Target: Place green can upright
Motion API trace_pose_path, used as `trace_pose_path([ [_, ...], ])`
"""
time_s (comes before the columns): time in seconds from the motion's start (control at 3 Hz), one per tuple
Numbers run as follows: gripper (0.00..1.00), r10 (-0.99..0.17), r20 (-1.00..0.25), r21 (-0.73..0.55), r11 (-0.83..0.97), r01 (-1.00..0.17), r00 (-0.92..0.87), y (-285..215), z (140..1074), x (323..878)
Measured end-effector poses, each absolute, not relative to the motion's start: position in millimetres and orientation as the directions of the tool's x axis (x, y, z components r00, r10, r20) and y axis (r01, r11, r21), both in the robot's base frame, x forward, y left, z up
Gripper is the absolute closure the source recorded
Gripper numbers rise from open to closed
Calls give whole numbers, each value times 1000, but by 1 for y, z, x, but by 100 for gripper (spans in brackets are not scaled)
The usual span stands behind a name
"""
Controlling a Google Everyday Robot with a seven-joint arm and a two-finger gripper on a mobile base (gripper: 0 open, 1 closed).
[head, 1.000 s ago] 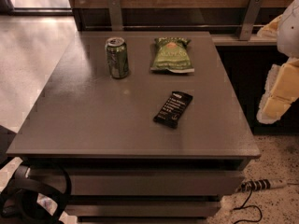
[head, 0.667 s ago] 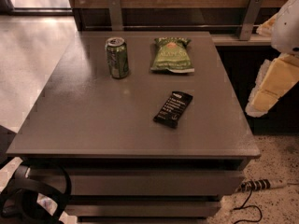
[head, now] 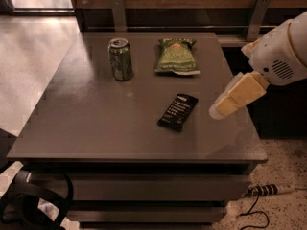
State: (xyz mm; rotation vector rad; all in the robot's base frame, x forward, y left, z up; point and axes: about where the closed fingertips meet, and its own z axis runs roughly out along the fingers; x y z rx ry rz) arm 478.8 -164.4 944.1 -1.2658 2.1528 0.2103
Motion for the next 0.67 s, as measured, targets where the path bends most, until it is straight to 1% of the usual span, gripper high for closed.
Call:
trace_pose_path([
  [0.33,0,-599,-749,-106,532,-840,-285,-122,931,507],
  [0.67,0,-422,-885,-74,544,-836,-196,-76,947,548],
])
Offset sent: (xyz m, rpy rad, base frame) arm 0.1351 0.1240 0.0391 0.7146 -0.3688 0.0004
